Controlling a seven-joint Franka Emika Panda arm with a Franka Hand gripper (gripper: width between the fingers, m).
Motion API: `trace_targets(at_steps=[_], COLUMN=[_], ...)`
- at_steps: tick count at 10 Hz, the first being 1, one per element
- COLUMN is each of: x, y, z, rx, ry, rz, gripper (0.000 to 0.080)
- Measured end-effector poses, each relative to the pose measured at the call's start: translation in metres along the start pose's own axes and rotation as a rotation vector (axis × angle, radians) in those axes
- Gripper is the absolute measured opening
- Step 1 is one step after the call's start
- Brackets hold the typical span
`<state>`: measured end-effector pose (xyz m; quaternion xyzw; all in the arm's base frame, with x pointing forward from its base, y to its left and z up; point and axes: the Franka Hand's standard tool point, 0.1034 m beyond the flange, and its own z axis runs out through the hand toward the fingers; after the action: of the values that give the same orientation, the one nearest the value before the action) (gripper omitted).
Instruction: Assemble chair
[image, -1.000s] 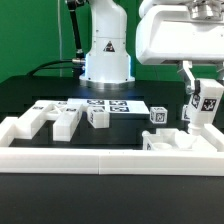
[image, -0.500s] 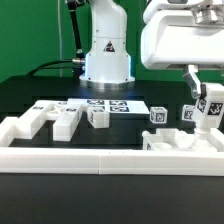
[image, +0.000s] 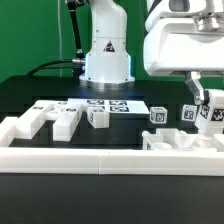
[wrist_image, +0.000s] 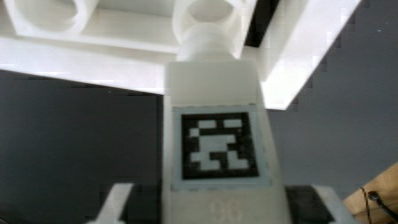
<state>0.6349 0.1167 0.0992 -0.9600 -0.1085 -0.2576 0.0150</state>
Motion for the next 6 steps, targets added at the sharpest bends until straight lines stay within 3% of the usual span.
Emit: trace_targets(at_steps=[6], x=[-0.0056], y=[-0.0028], z=[0.0048], rx=[0.002], ry=[-0.010], rz=[-0.005], gripper=[0.0291])
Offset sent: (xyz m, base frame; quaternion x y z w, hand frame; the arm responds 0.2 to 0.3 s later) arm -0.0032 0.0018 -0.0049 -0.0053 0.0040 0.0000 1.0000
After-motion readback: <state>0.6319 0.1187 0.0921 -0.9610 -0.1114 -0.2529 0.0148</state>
